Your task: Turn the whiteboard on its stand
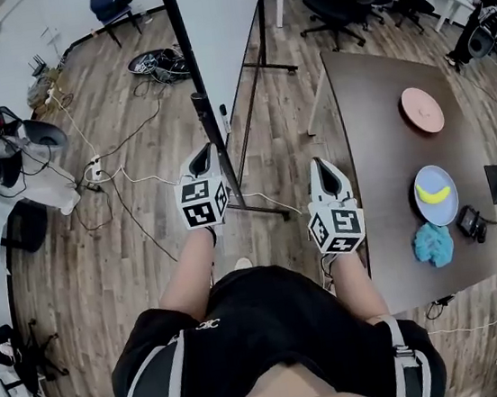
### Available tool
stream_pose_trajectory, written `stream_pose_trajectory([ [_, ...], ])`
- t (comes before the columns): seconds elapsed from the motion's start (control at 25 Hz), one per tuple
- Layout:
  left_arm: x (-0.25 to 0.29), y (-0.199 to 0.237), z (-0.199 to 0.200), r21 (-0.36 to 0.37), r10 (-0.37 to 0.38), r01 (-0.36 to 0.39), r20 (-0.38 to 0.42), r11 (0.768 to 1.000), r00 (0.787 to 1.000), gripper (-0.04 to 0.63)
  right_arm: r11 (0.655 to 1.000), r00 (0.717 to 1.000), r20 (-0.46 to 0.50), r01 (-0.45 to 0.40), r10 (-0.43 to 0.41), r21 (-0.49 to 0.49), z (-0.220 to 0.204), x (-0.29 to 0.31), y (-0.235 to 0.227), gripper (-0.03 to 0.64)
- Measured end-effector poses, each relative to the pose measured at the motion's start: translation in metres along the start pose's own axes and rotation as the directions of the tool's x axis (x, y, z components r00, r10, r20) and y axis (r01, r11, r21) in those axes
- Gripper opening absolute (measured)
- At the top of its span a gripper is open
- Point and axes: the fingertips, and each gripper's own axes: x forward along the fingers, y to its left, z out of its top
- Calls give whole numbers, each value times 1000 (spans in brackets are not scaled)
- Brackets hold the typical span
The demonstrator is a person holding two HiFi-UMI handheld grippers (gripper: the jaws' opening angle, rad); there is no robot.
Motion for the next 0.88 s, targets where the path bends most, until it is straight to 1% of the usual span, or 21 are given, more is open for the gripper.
stream_pose_trajectory([
  [0.12, 11, 15, 4, 5, 26, -26, 11, 1000, 1000, 8, 999, 999, -19, 36, -36, 6, -5, 2, -10, 6],
  [0.16, 15, 17, 5, 9, 25, -25, 13, 1000, 1000, 8, 999, 999, -23, 49, -49, 6, -5, 2, -14, 6],
  [0.2, 21, 17, 5, 13, 18, -18, 12, 1000, 1000, 24, 998, 998, -25, 63, -63, 5, -5, 2, -19, 7],
  [0.24, 27, 18, 5, 15, 10, -10, 9, 1000, 1000, 109, 997, 997, -26, 75, -75, 5, -4, 3, -23, 7],
  [0.28, 34, 18, 5, 14, 6, -6, 5, 1000, 1000, 161, 996, 996, -27, 87, -87, 5, -3, 3, -28, 6],
  [0.56, 67, 37, 1, 3, 47, -47, -22, 999, 999, 181, 989, 988, -54, 147, -147, -3, -5, 0, -47, 6],
  [0.72, 77, 39, 3, 24, 33, -32, -35, 999, 999, 186, 985, 982, -69, 174, -173, 0, -7, 0, -51, 6],
  [0.88, 85, 39, 3, 36, 13, -12, -39, 999, 999, 186, 983, 980, -83, 182, -181, 4, -10, 6, -47, 6],
])
